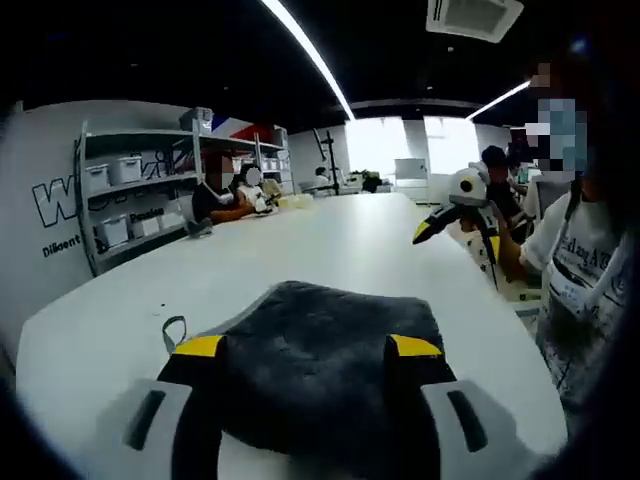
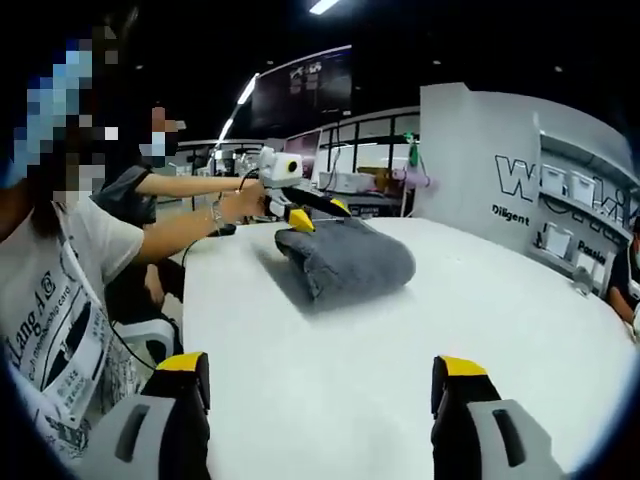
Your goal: Fold the towel on the table until its edges align and the towel forms a compact rectangular stack.
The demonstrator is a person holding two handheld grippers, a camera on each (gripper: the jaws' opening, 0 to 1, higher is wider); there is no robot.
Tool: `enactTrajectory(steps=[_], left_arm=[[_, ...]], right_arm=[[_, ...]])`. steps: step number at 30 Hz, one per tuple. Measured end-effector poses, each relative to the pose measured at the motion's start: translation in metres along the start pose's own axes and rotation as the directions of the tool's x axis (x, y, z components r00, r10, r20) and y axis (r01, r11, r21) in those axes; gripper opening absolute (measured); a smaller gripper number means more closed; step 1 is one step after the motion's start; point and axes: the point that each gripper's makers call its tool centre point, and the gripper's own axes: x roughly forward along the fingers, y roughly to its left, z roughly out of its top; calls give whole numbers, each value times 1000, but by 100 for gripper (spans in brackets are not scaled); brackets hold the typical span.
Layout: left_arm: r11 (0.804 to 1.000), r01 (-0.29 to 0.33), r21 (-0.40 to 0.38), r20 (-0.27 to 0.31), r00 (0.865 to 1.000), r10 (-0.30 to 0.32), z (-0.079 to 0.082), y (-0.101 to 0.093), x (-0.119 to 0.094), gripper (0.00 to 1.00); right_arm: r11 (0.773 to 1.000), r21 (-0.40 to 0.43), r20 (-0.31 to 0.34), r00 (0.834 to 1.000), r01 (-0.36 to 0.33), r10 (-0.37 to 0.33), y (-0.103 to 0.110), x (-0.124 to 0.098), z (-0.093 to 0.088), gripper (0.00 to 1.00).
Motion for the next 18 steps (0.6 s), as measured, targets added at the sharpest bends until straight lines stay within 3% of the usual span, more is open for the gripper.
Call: enactTrajectory(steps=[2, 7, 11, 18], left_arm=[[1000, 26, 7, -71, 997, -25, -22, -2, 11, 72], [1000, 19, -19, -62, 998, -20, -25, -2, 16, 76], [1000, 7, -30, -90, 996, -10, -34, -1, 20, 78], [992, -63, -111, -81, 995, 55, -37, 4, 28, 78]], right_arm=[[1000, -1, 0, 1000, -1, 1, 0, 0, 0, 96], [1000, 6, -10, 1000, -7, 7, 2, 4, -6, 96], [1000, 10, -9, 1000, -12, 13, 3, 6, -7, 96], [1000, 11, -2, 1000, -18, 18, 6, 6, -5, 96]])
